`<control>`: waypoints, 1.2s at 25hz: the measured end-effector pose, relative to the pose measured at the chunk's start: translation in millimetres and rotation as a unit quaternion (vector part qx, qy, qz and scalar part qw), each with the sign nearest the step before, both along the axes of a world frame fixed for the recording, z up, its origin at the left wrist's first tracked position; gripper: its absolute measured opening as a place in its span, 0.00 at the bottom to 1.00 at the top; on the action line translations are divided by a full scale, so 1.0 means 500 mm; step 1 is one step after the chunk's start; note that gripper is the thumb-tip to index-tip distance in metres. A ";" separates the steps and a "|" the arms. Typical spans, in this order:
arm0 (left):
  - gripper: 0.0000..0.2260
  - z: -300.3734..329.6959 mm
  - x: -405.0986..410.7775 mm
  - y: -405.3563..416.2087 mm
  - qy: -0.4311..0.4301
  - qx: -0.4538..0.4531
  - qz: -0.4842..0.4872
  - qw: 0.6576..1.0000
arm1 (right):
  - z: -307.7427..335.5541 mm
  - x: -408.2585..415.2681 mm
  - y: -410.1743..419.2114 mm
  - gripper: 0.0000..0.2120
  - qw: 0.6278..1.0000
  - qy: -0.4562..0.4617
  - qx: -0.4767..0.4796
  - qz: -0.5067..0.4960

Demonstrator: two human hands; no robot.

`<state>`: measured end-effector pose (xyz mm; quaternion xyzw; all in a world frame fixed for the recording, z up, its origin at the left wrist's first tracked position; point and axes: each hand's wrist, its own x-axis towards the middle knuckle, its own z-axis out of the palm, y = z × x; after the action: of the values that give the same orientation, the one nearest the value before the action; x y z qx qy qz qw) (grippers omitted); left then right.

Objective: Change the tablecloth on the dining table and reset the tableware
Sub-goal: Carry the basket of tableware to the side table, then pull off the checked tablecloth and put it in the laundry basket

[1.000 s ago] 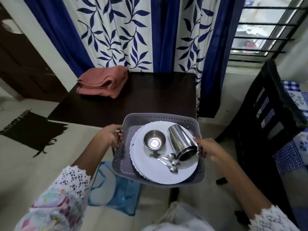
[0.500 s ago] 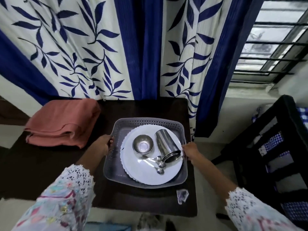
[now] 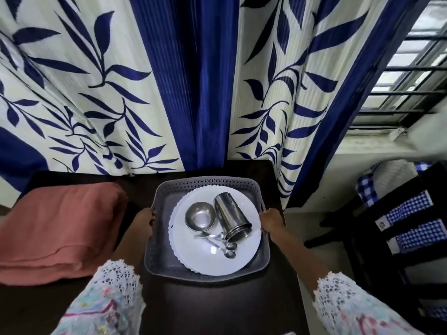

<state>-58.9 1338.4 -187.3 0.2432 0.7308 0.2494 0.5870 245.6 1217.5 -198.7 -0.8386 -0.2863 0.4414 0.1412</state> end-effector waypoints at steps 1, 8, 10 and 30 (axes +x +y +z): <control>0.17 -0.017 0.000 0.004 0.035 -0.006 -0.003 0.999 | -0.010 0.007 -0.001 0.05 1.000 -0.010 0.021 0.009; 0.14 0.019 0.042 -0.080 0.292 0.170 -0.080 0.938 | 0.077 -0.039 -0.044 0.13 0.992 -0.065 0.111 -0.005; 0.14 0.044 0.095 -0.128 0.323 0.278 -0.109 0.898 | 0.084 -0.042 -0.076 0.10 0.978 -0.129 0.150 -0.058; 0.16 0.277 0.708 -1.113 -0.125 0.598 -0.493 0.619 | 0.359 0.166 -1.079 0.15 0.764 -0.482 0.323 -0.281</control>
<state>294.9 782.2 -48.7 0.8310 0.1101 0.3322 0.4324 328.5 678.3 -19.3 -0.8886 -0.1936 -0.1990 0.3653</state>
